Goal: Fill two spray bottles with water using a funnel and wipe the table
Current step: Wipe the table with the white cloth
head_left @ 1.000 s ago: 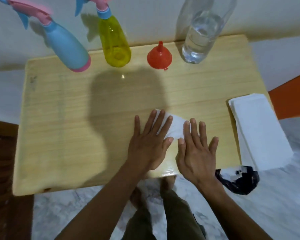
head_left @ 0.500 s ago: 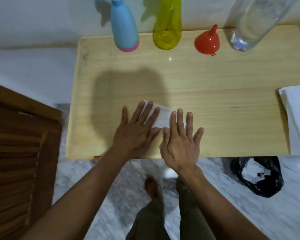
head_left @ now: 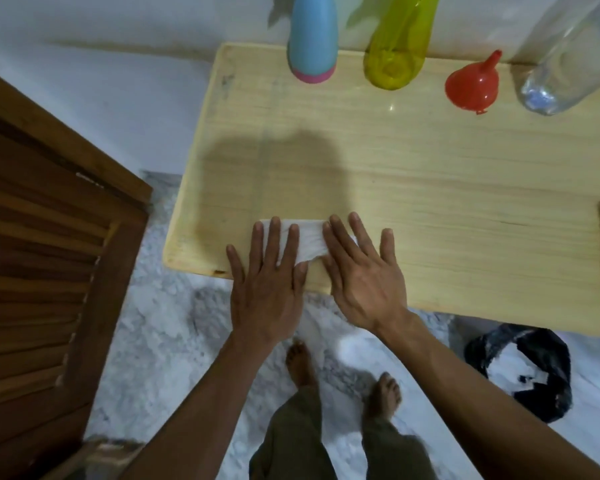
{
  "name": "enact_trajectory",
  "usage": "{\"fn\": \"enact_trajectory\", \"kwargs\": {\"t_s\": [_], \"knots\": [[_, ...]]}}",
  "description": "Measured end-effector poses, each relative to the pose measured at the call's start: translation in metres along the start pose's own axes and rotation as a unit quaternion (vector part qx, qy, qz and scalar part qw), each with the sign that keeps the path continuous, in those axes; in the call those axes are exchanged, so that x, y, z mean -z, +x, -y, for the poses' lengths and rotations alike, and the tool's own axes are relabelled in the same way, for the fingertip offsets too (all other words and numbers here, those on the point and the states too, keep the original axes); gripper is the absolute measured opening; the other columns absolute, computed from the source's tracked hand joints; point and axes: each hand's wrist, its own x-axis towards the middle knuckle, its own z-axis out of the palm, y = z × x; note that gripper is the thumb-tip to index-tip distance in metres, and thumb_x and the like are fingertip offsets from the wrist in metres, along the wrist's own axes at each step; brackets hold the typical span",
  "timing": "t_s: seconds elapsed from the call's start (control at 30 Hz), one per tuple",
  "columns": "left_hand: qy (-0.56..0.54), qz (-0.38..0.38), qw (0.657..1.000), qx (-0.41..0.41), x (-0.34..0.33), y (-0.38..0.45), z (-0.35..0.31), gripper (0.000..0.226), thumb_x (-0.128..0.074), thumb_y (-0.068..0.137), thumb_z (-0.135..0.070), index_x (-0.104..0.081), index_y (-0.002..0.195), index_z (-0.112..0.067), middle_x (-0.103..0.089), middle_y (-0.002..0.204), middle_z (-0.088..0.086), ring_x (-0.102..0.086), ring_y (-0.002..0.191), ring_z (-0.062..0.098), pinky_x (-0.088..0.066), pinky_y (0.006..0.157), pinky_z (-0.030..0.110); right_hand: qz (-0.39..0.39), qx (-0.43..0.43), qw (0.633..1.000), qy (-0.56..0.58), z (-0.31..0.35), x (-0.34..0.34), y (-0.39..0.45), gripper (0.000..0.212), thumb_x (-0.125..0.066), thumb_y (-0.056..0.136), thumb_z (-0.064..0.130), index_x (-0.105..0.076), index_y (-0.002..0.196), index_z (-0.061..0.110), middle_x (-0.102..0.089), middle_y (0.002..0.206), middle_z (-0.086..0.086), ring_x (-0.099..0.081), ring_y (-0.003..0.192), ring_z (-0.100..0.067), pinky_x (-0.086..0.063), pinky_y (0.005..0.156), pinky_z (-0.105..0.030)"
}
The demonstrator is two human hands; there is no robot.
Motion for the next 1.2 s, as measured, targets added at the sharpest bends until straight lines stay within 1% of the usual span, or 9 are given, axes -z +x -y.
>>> {"fn": "enact_trajectory", "kwargs": {"t_s": [0.17,0.33,0.53,0.8,0.93,1.03,1.1,1.17,1.2], "knots": [[-0.014,-0.02,0.999,0.042,-0.011,-0.019,-0.043,0.057,-0.017,0.107,-0.044,-0.009,0.16,-0.026,-0.004,0.169,0.001,0.002,0.156,0.025,-0.001,0.121,0.063,-0.002,0.061,0.998,-0.012,-0.039,0.008,-0.021,0.055,-0.025,0.107,0.038,-0.036,0.156,0.014,-0.033,0.163,0.0,-0.023,0.154,-0.024,-0.014,0.119,-0.063],[-0.031,-0.03,0.998,0.041,-0.02,-0.03,-0.099,0.057,-0.017,0.107,-0.042,-0.013,0.16,-0.024,-0.008,0.169,0.002,0.0,0.156,0.025,0.001,0.121,0.063,0.018,0.082,0.996,-0.035,-0.092,0.021,-0.049,0.056,-0.023,0.108,0.038,-0.033,0.157,0.014,-0.031,0.164,-0.001,-0.023,0.154,-0.023,-0.015,0.12,-0.064],[-0.047,-0.03,0.998,0.014,-0.031,-0.034,-0.173,0.057,-0.016,0.107,-0.043,-0.013,0.16,-0.023,-0.007,0.169,0.003,0.0,0.156,0.026,0.002,0.121,0.063,0.034,0.052,0.996,-0.066,-0.155,0.044,-0.09,0.061,-0.012,0.108,0.045,-0.027,0.159,0.016,-0.023,0.166,0.002,-0.014,0.156,-0.021,-0.006,0.122,-0.061],[-0.037,-0.025,0.998,-0.042,-0.047,-0.042,-0.246,0.058,-0.017,0.107,-0.044,-0.011,0.16,-0.023,-0.005,0.169,0.002,0.002,0.156,0.026,0.001,0.121,0.063,-0.011,0.003,0.992,-0.127,-0.208,0.063,-0.147,0.061,-0.022,0.107,0.048,-0.03,0.158,0.015,-0.025,0.166,0.002,-0.009,0.156,-0.026,0.004,0.12,-0.059],[-0.022,-0.037,0.995,-0.085,-0.052,-0.049,-0.266,0.055,-0.022,0.108,-0.041,-0.017,0.16,-0.023,-0.011,0.168,0.0,-0.005,0.156,0.026,-0.003,0.121,0.063,-0.06,0.011,0.988,-0.144,-0.228,0.061,-0.174,0.058,-0.036,0.105,0.044,-0.04,0.154,0.014,-0.037,0.161,-0.001,-0.021,0.154,-0.03,-0.001,0.119,-0.063],[-0.013,-0.059,0.989,-0.136,-0.05,-0.055,-0.272,0.057,-0.051,0.101,-0.024,-0.033,0.155,-0.017,-0.029,0.163,0.003,-0.02,0.153,0.029,-0.015,0.12,0.063,-0.121,0.041,0.983,-0.131,-0.242,0.058,-0.189,0.044,-0.043,0.104,0.027,-0.056,0.144,0.013,-0.054,0.15,-0.002,-0.033,0.148,-0.036,0.0,0.119,-0.064],[-0.036,-0.081,0.984,-0.152,-0.045,-0.058,-0.276,0.049,-0.058,0.097,-0.017,-0.05,0.146,-0.013,-0.047,0.154,0.005,-0.034,0.148,0.031,-0.022,0.119,0.062,-0.169,0.035,0.982,-0.078,-0.243,0.058,-0.2,0.038,-0.042,0.105,0.024,-0.067,0.132,0.012,-0.064,0.138,-0.004,-0.04,0.143,-0.039,-0.012,0.117,-0.068],[-0.093,-0.094,0.981,-0.143,-0.037,-0.062,-0.284,0.036,-0.05,0.1,-0.023,-0.064,0.132,-0.012,-0.063,0.138,0.006,-0.05,0.138,0.03,-0.025,0.118,0.059,-0.197,-0.014,0.98,0.007,-0.236,0.064,-0.212,0.026,-0.056,0.101,0.019,-0.074,0.119,0.011,-0.072,0.126,-0.006,-0.048,0.138,-0.041,-0.032,0.108,-0.07],[-0.138,-0.086,0.978,-0.127,-0.031,-0.065,-0.289,0.036,-0.046,0.1,-0.027,-0.069,0.125,-0.012,-0.069,0.129,0.006,-0.057,0.131,0.029,-0.026,0.117,0.055,-0.209,-0.048,0.975,0.054,-0.231,0.068,-0.218,0.021,-0.065,0.097,0.016,-0.075,0.114,0.011,-0.073,0.121,-0.007,-0.053,0.133,-0.041,-0.041,0.102,-0.067]]}}
